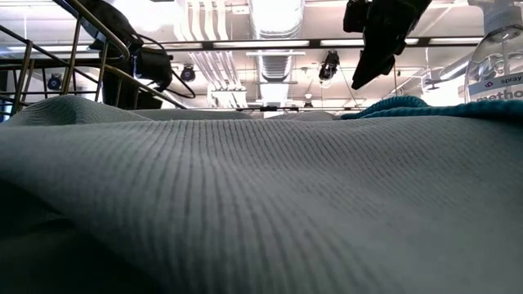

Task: Sort microfiber towel by color & place in baskets
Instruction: Put the top left green towel into the bottom wire basket

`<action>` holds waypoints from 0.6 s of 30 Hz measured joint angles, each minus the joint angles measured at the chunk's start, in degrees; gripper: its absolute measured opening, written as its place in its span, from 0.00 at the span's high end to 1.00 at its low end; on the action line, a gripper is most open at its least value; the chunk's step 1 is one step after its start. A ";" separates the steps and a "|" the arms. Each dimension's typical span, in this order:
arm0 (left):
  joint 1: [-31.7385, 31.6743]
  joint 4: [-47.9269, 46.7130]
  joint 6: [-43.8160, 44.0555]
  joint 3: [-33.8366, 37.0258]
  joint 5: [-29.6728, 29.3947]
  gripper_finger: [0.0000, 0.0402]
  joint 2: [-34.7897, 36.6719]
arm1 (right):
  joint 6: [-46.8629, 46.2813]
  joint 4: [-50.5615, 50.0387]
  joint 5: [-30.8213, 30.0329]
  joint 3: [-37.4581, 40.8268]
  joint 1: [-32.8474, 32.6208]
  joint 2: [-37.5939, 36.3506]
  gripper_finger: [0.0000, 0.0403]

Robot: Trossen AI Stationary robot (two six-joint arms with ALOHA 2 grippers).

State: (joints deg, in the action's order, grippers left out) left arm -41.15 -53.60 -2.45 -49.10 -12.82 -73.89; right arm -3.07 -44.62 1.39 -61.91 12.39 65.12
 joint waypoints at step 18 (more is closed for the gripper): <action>0.08 -4.44 0.08 -6.46 9.35 0.69 0.11 | 0.09 0.15 -0.02 0.00 -0.01 0.00 0.58</action>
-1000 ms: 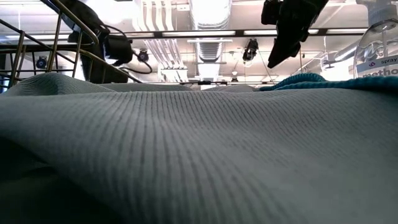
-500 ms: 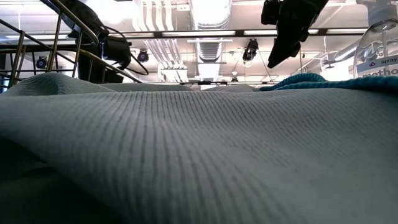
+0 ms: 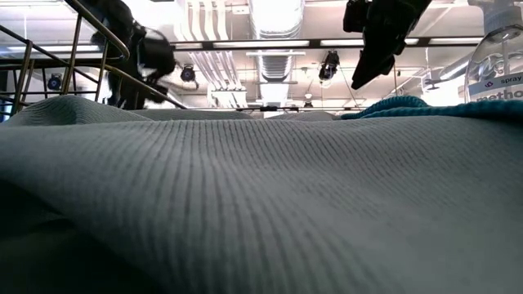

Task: Sort microfiber towel by color & place in baskets
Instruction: Put the top left green towel into the bottom wire basket

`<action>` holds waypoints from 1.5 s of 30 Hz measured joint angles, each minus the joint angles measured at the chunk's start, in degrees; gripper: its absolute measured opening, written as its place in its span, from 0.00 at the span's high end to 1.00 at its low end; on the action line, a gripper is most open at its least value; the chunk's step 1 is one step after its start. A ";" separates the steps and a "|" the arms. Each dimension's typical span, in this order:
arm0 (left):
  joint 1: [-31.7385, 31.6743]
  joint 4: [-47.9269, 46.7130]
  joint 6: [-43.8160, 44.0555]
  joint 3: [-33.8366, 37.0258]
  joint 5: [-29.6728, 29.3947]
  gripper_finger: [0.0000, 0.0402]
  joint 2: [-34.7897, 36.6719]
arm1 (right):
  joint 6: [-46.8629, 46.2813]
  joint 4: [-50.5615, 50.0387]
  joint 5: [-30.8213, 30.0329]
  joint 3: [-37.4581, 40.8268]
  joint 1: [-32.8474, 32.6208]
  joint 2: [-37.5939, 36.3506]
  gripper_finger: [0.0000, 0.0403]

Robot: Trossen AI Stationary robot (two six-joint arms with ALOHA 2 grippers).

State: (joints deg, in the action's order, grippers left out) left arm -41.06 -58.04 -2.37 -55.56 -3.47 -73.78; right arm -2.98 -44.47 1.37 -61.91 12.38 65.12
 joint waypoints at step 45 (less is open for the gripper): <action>-18.14 -13.86 -13.75 -35.53 11.52 0.72 -35.10 | 0.00 -0.21 0.02 4.07 0.00 0.00 0.58</action>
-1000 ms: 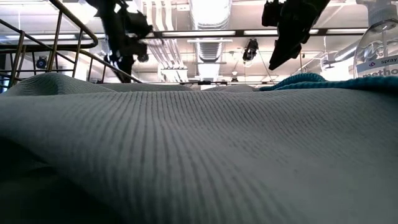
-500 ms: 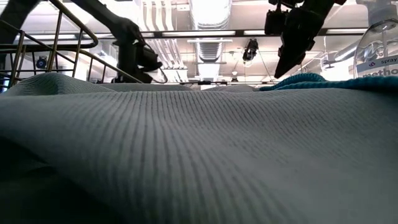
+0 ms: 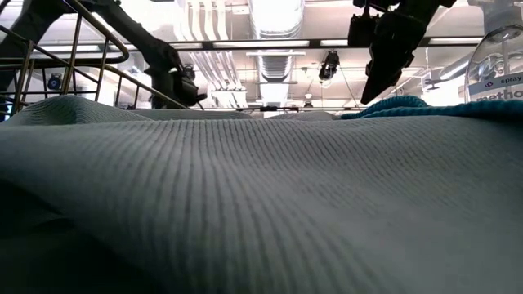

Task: Sort microfiber towel by color & place in baskets
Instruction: Put the top left green towel into the bottom wire basket

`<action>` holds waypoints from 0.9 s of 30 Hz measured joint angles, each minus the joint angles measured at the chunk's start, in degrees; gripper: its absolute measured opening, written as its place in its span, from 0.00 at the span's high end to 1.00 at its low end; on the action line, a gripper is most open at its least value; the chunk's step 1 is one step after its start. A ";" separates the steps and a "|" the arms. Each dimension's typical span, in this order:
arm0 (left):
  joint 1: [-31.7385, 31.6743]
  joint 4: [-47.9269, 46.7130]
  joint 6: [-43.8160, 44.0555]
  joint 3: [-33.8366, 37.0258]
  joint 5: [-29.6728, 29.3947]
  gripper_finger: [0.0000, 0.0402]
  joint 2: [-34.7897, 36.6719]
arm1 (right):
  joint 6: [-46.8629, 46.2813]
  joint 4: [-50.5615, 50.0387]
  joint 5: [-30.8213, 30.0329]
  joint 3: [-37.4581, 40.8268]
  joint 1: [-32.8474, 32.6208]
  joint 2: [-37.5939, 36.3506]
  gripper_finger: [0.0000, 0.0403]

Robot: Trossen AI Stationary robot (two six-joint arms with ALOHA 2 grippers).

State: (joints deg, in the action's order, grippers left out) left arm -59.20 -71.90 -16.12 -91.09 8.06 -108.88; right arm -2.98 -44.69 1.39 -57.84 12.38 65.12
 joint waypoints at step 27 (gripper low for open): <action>-0.33 -5.98 -0.59 -0.10 2.03 0.72 -8.61 | -0.87 0.02 0.00 0.00 0.00 0.00 0.58</action>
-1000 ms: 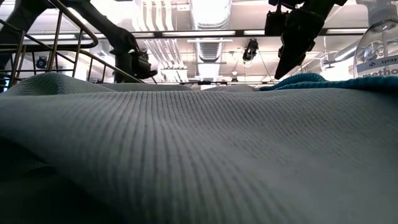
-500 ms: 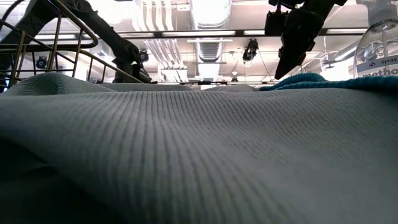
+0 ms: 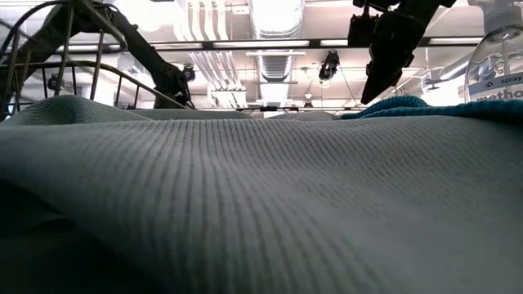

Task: Sort microfiber towel by color & place in baskets
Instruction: Put the top left green towel into the bottom wire basket

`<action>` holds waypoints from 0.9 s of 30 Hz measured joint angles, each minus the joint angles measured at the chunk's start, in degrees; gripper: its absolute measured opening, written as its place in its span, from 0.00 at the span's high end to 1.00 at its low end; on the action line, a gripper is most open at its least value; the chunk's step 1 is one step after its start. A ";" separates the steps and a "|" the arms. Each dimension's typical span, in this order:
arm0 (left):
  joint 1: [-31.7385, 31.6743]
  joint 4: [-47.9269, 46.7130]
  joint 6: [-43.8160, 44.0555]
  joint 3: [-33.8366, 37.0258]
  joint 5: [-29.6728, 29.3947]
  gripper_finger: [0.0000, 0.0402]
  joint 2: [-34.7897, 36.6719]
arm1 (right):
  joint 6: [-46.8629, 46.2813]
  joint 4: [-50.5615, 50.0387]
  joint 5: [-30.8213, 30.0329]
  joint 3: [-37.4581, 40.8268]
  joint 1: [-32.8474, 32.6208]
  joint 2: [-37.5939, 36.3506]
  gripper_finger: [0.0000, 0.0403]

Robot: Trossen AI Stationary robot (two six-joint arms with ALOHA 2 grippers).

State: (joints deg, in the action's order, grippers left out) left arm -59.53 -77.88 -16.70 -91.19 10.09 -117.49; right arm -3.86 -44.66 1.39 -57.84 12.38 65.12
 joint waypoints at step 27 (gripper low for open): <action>-1.66 -12.15 0.52 -14.04 1.87 0.72 -13.53 | -0.01 0.42 -0.02 0.00 0.02 0.00 0.58</action>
State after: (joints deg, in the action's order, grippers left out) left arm -61.19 -90.03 -16.19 -105.23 11.96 -131.03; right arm -3.86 -44.25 1.37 -57.84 12.40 65.12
